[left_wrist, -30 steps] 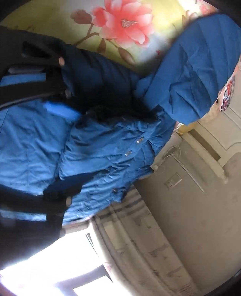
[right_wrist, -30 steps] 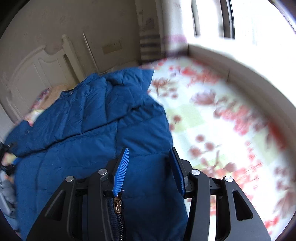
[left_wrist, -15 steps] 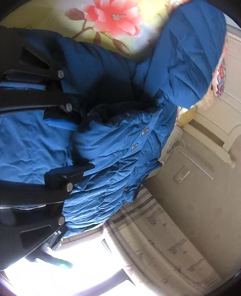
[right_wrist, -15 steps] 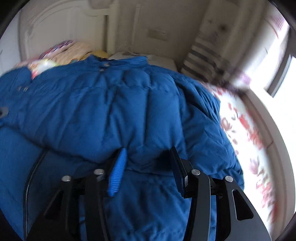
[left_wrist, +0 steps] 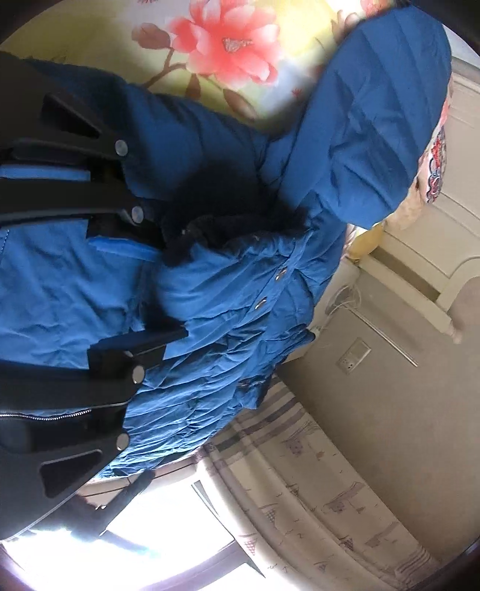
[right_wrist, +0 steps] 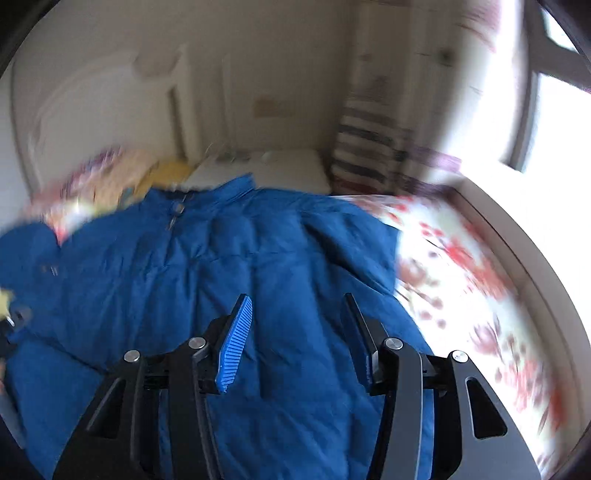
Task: Fold large clothes
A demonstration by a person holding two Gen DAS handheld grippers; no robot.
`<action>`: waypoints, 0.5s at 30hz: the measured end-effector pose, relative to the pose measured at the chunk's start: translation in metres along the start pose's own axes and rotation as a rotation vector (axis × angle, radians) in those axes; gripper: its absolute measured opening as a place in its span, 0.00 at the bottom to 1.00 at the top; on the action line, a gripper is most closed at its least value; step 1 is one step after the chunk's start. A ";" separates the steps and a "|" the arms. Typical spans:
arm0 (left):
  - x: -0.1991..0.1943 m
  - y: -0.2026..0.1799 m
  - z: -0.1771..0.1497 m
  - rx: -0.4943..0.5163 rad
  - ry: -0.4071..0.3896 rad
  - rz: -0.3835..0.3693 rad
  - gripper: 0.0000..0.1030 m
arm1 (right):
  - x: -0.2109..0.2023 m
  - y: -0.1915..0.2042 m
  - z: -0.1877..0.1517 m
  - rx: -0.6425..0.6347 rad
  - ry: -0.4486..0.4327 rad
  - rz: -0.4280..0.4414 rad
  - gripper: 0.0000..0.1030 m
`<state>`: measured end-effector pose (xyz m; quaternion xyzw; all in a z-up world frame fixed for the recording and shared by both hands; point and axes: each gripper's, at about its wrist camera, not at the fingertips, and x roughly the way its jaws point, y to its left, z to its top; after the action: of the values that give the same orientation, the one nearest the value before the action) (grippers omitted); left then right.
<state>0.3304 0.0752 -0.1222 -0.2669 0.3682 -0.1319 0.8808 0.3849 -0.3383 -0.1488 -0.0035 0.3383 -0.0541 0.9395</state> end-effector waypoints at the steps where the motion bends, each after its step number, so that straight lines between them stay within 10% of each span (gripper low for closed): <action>1: 0.000 0.000 0.000 0.005 -0.001 0.005 0.34 | 0.018 0.005 0.004 -0.028 0.051 0.000 0.49; 4: -0.001 0.000 -0.001 0.007 -0.002 0.004 0.35 | 0.056 -0.002 -0.003 -0.037 0.209 -0.027 0.52; 11: 0.005 0.000 -0.001 0.004 0.028 0.019 0.57 | 0.047 -0.016 -0.005 -0.058 0.274 0.015 0.52; 15: 0.008 -0.008 -0.002 0.049 0.031 0.047 0.64 | 0.016 -0.004 0.025 -0.080 0.089 -0.047 0.57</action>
<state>0.3339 0.0642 -0.1232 -0.2342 0.3847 -0.1243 0.8842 0.4129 -0.3446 -0.1397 -0.0467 0.3816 -0.0625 0.9210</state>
